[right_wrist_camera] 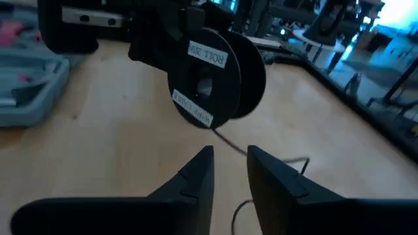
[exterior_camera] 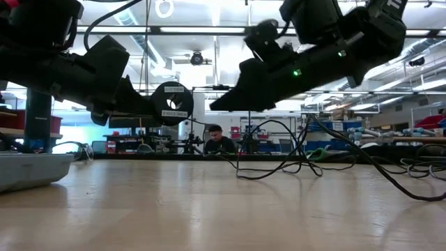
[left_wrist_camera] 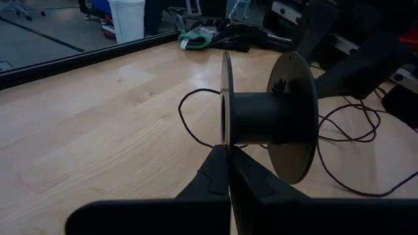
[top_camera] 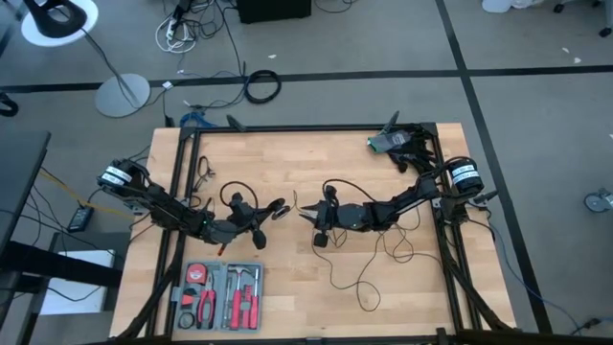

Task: Coil cords
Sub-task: Coil the black wire onto the spool

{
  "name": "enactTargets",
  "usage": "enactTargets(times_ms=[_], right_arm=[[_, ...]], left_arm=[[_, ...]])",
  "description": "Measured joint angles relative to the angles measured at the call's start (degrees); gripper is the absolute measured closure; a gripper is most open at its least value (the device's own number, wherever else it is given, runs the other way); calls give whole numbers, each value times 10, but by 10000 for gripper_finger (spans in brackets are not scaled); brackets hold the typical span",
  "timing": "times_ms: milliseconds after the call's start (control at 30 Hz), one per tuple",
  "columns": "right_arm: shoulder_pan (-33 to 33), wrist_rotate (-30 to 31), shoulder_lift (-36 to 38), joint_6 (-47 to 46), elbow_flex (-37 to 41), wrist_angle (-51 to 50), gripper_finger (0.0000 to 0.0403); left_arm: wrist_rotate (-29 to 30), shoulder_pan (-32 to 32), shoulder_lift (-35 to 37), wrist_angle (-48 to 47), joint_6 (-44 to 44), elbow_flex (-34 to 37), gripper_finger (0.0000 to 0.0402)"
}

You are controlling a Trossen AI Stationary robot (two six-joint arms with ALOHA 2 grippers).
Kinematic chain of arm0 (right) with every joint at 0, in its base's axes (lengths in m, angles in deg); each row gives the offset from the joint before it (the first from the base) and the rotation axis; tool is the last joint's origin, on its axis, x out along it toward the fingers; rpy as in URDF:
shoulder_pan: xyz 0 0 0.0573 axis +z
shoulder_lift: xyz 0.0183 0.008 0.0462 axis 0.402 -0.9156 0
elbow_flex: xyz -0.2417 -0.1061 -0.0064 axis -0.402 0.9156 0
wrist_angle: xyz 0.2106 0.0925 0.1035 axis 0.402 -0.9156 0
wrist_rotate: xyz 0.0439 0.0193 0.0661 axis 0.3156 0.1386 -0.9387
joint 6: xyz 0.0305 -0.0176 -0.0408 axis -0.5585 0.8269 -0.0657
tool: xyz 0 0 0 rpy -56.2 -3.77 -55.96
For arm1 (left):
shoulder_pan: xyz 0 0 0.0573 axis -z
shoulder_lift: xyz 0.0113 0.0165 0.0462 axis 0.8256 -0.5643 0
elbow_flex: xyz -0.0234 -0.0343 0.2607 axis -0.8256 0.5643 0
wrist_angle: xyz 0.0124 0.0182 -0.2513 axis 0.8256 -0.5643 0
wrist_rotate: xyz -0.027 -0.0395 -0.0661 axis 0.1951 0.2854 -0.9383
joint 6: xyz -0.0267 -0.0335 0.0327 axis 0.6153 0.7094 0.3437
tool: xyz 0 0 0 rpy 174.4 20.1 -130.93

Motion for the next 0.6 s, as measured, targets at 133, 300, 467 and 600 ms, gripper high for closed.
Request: enactTargets(times_ms=[133, 300, 467, 600], right_arm=[[-12, 19, 0, 66, -40, -59, 285], [-25, 27, 0, 139, -80, -181, 266], [-23, 27, 0, 198, -85, -208, 265], [-16, 27, 0, 226, -85, -206, 269]], left_arm=[[-23, 0, 0, 24, -17, 0, 401], [-35, 0, 0, 41, -35, 0, 401], [-35, 0, 0, 40, -39, 0, 401], [-35, 0, 0, 40, -39, 0, 401]])
